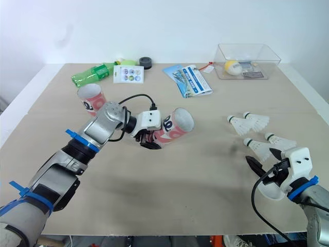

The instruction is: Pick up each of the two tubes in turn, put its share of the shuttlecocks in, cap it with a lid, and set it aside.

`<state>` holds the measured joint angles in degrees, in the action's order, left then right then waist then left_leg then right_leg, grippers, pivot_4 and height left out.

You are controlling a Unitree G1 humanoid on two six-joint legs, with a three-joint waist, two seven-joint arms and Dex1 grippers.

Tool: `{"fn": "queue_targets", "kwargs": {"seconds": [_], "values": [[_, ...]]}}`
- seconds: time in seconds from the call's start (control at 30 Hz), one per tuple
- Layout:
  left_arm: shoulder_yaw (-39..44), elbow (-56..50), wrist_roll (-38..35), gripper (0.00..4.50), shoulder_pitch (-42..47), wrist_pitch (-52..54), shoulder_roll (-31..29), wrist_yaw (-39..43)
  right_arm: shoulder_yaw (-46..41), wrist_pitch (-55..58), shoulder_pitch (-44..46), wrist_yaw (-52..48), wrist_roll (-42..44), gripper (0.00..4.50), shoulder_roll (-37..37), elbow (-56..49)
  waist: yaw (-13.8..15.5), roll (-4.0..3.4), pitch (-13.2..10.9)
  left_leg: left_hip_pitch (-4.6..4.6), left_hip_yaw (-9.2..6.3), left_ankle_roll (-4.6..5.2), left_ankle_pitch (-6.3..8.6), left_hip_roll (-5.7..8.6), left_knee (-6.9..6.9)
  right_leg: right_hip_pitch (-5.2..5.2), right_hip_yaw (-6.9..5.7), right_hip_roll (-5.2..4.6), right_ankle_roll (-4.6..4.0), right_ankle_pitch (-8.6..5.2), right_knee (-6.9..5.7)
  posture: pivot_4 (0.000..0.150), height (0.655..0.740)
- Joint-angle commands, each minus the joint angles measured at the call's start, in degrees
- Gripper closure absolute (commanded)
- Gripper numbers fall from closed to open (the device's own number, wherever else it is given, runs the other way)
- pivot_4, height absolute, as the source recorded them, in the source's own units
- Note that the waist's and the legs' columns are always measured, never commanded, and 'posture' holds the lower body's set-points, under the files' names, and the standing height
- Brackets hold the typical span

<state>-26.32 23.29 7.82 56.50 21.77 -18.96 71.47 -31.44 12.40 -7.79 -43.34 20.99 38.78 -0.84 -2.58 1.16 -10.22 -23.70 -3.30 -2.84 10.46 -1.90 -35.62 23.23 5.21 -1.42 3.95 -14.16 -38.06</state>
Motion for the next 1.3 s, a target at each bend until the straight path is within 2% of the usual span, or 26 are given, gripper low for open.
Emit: {"fn": "queue_targets", "kwargs": {"seconds": [0.03,0.27,0.3,0.37,0.6,0.8,0.9,1.0,1.17,1.3], "values": [[-0.4,-2.0,-0.3,0.82,-1.0,0.6,-0.4,0.4,-0.1,-1.7,0.9,0.0,-0.2,0.06,1.3,0.1,0.0,0.00,0.0,0.00,0.00,0.00,0.00,0.00,0.01,0.00,0.00,0.00,0.00,-0.01,0.00,0.150,0.7400],[-0.5,-2.0,-0.3,0.82,-1.0,1.0,-0.1,0.1,1.8,-1.9,4.0,0.2,0.0,0.06,0.3,3.1,-0.1,0.01,0.0,0.04,0.01,0.00,0.00,0.05,0.00,-0.03,0.14,0.02,0.01,0.00,0.00,0.150,0.7400],[-0.5,-2.0,-0.3,0.82,-0.9,1.0,0.0,0.0,1.9,-1.5,4.8,1.0,0.0,0.28,0.2,3.7,-0.1,0.00,0.0,0.04,0.02,0.00,0.00,0.08,0.00,-0.03,0.18,0.02,0.01,0.00,0.00,0.150,0.7400],[-0.5,-1.8,-0.3,0.82,-0.7,0.9,0.1,-0.1,2.1,-1.1,6.1,2.3,-0.1,0.90,0.1,4.9,-0.1,0.00,0.0,0.03,0.02,0.00,0.00,0.13,0.00,-0.03,0.27,0.01,0.03,-0.02,0.00,0.150,0.7400],[-0.4,-1.6,-0.2,0.82,-0.8,0.8,0.0,-0.2,4.2,-2.5,7.5,2.3,-1.0,4.35,0.2,6.7,-0.1,-0.01,0.0,0.02,0.05,0.00,0.00,0.19,0.00,-0.03,0.41,0.01,0.18,-0.01,0.00,0.150,0.7400],[-0.3,-0.9,-0.1,0.82,-0.6,0.5,-0.4,0.0,5.4,-6.4,6.1,0.1,-2.8,4.43,2.4,2.6,-0.1,-0.01,0.0,0.03,0.06,0.01,0.00,0.20,-0.01,-0.04,0.44,0.02,0.20,0.00,0.00,0.150,0.7400],[-0.2,0.2,-0.1,0.82,-0.1,0.0,-0.5,0.1,4.8,-8.7,4.9,-3.7,-3.0,4.43,6.5,-3.5,-0.1,-0.08,0.0,0.02,0.06,0.00,0.00,0.21,-0.01,-0.03,0.45,0.02,0.22,0.00,0.00,0.150,0.7400],[-0.2,1.5,0.3,0.82,0.4,-0.8,-0.6,0.2,3.1,-5.3,7.0,-6.6,0.9,4.43,11.7,-11.5,-0.2,-0.07,0.0,0.03,0.08,0.00,0.00,0.23,-0.03,-0.04,0.50,0.02,0.28,0.01,0.00,0.150,0.7400],[-0.2,2.9,0.2,0.82,1.1,-1.5,-0.4,0.7,6.4,-1.5,16.9,-10.8,3.7,4.43,22.2,-20.3,-0.2,-0.04,0.0,0.06,0.07,0.00,-0.02,0.23,-0.13,-0.08,0.56,0.04,0.12,-0.05,0.00,0.150,0.7400],[-0.3,4.1,0.3,0.82,1.4,-2.0,0.1,0.4,13.9,2.1,26.4,-11.8,6.7,4.43,23.8,-25.0,-0.2,0.14,-0.1,0.06,0.06,0.00,-0.02,0.22,-0.13,-0.11,0.56,0.06,0.12,-0.05,0.00,0.150,0.7400]]}}
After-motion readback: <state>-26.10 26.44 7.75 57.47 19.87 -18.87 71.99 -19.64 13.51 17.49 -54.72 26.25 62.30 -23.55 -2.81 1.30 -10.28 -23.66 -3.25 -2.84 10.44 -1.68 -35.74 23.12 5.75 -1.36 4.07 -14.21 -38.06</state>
